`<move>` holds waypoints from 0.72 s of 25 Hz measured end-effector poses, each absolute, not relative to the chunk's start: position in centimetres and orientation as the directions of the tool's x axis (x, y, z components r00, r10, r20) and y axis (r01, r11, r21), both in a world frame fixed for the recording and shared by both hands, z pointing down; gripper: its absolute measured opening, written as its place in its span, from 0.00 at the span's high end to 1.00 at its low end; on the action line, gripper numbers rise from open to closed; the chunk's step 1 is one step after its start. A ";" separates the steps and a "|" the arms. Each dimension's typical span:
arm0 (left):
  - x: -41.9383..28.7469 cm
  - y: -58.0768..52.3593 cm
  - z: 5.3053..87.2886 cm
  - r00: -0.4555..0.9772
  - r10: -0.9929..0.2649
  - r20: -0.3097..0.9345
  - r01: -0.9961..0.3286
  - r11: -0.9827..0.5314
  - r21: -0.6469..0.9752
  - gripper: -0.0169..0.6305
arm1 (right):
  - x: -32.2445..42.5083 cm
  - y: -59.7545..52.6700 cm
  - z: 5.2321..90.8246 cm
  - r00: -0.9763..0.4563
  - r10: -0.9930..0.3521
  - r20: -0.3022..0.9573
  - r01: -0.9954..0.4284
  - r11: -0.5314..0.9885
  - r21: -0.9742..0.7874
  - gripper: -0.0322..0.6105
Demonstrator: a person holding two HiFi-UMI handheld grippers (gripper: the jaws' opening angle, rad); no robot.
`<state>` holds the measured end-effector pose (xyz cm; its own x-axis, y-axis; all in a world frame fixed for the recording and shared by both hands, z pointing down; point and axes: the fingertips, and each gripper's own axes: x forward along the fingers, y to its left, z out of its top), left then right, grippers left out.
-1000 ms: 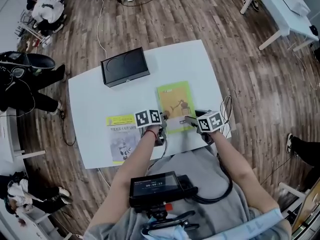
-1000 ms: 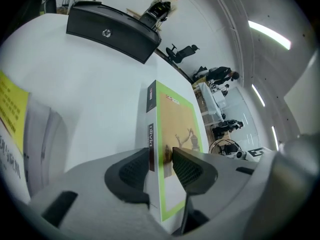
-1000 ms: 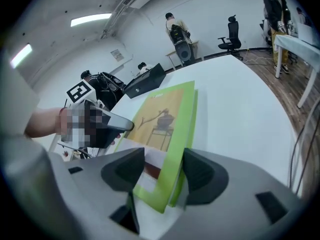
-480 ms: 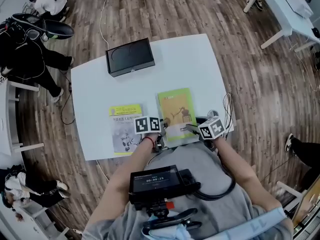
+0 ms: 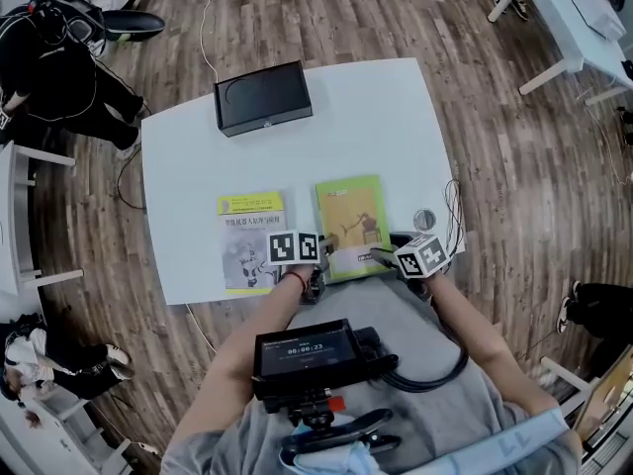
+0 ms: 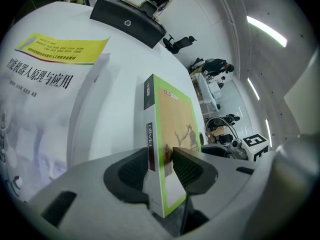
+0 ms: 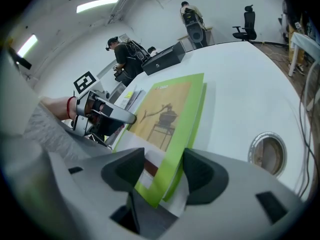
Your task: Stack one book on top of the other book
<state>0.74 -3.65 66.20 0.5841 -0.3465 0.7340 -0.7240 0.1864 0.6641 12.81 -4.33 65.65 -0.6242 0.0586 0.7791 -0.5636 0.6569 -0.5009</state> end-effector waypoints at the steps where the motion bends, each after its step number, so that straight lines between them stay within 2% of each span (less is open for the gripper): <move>1: 0.8 -3.7 66.2 0.585 -0.347 0.733 -0.722 0.190 0.666 0.73 | 12.8 -4.3 65.7 -0.618 0.070 0.783 -0.560 0.660 -0.501 0.56; 18: 0.8 -3.4 66.3 0.582 -0.367 0.726 -0.705 0.217 0.675 0.73 | 13.0 -4.3 66.0 -0.575 0.138 0.807 -0.540 0.677 -0.501 0.56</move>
<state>0.77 -3.42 66.31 0.5817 -0.3670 0.7259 -0.7055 0.2166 0.6748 13.05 -4.34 66.03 -0.5745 0.1381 0.8068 -0.5402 0.6765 -0.5005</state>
